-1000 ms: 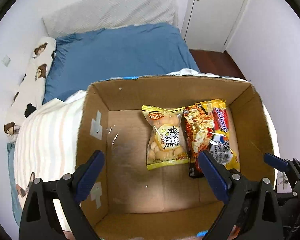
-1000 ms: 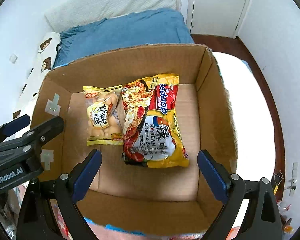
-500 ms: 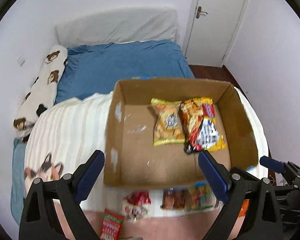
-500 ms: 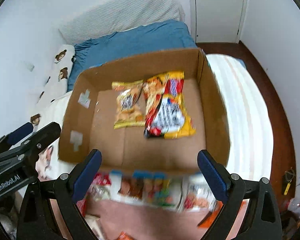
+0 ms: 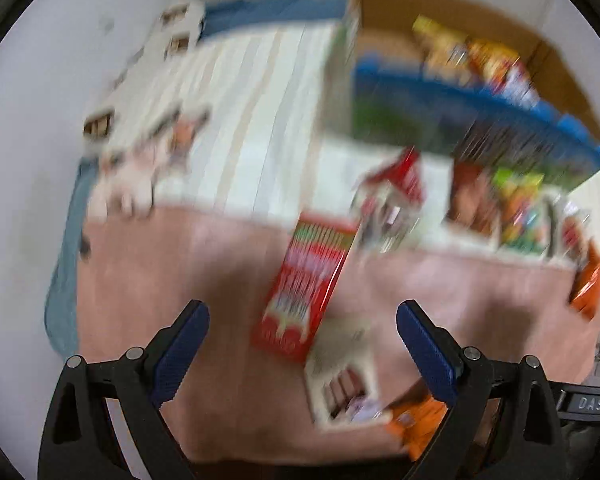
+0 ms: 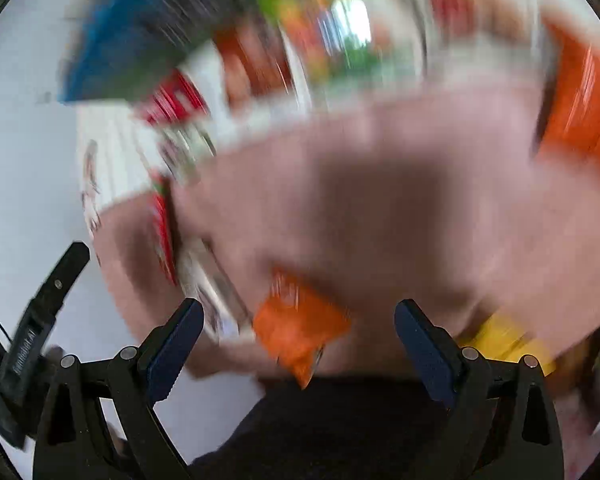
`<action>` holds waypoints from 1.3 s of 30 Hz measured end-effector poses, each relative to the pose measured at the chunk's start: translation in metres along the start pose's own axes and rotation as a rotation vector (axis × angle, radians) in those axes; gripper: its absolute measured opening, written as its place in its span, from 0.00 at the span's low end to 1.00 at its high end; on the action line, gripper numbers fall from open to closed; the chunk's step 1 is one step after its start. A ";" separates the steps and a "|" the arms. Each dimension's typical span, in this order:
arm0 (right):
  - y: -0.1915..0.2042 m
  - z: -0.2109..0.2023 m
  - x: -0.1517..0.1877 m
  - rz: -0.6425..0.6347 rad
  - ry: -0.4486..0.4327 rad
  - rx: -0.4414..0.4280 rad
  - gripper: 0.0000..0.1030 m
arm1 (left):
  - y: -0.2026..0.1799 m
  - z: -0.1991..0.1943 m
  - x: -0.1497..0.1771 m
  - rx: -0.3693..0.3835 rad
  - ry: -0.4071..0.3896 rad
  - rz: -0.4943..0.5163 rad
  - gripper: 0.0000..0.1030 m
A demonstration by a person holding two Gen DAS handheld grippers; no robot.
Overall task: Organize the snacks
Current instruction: 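Grasp the Franzzi cookie pack with left tool while right tool grasps orange bag, then lower both held packets into the box and open both tools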
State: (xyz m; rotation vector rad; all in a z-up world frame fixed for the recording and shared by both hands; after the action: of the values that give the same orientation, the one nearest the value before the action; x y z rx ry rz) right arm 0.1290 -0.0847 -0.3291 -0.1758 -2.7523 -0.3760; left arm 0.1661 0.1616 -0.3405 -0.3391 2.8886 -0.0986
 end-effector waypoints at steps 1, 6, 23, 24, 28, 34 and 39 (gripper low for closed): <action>0.001 0.015 0.005 0.028 0.043 -0.013 0.95 | 0.007 0.008 0.011 -0.001 0.027 -0.019 0.93; 0.011 0.069 0.014 0.145 0.135 -0.024 0.88 | 0.028 0.037 0.046 -0.020 0.110 -0.064 0.93; 0.026 0.015 -0.020 -0.396 -0.139 0.475 0.58 | -0.010 0.114 0.081 0.315 0.312 -0.218 0.80; 0.026 0.011 -0.023 -0.377 -0.163 0.474 0.65 | -0.014 0.116 0.081 0.321 0.312 -0.212 0.68; 0.020 0.003 -0.021 -0.260 -0.182 0.382 0.75 | -0.034 0.114 0.075 0.287 0.272 -0.123 0.57; 0.001 0.006 -0.014 -0.195 -0.179 0.341 0.75 | -0.054 0.118 0.074 0.256 0.273 -0.031 0.58; -0.004 0.015 -0.008 -0.207 -0.223 0.386 0.65 | -0.071 0.125 0.086 0.238 0.303 0.010 0.58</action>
State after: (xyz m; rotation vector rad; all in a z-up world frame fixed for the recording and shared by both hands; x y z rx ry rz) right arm 0.1310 -0.0846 -0.3470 0.1780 -3.0057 0.1375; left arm 0.1298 0.0675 -0.4744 -0.2861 3.1266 -0.5298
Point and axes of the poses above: each gripper's, at about its wrist camera, not at the fingertips, and z roughly the way its jaws point, y to its left, x to its underside, the point moved 9 cm from there along z, roughly the way its jaws point, and after that the axes turned 11 degrees about x, right-handed, at the moved point
